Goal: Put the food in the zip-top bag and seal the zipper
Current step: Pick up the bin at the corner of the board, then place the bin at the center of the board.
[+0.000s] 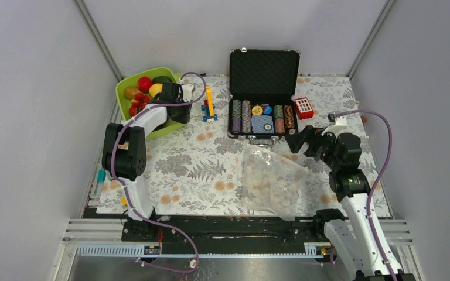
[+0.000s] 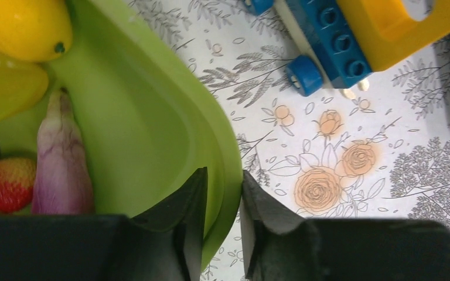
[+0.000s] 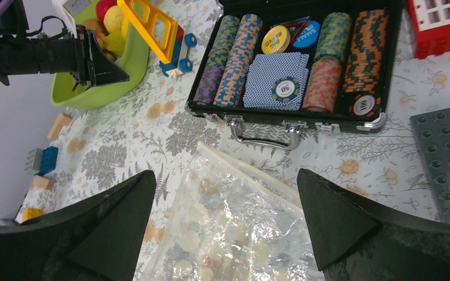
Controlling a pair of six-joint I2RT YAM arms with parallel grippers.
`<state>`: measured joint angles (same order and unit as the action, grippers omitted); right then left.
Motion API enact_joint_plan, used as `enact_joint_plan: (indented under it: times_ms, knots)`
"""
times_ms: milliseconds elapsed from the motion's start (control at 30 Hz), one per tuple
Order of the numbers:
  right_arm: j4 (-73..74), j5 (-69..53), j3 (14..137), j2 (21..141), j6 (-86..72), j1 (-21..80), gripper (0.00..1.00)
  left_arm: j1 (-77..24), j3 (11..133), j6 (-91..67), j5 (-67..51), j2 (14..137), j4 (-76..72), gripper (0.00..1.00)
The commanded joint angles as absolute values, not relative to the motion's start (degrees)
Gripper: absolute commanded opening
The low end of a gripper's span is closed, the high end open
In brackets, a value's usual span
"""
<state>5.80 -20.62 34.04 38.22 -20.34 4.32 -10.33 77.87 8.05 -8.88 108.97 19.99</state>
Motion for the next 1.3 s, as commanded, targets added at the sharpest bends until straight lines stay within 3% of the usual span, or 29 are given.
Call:
enact_joint_plan:
  times_ms: [0,400,667,967,1267]
  knots:
    - [5.91,-18.39,33.58,35.92,-19.29,4.18,0.98,-12.13,76.17,4.93,-9.05,104.09,19.28,0.18]
    - [7.11,-14.17,33.4,33.34,-19.37,4.18,0.98,-17.6,65.41,-5.61,-10.67,91.97,16.06,0.18]
    - [7.55,-13.63,33.4,32.86,-19.73,4.18,0.98,-27.11,61.02,-19.53,1.18,87.43,19.06,0.18]
    - [6.86,-15.14,33.23,32.9,-20.27,4.19,0.98,-36.45,55.26,-38.39,6.46,83.78,19.53,0.16]
    - [3.64,-23.14,32.69,34.26,-20.21,4.17,0.98,-41.84,59.02,-51.59,14.12,87.15,16.77,0.17]
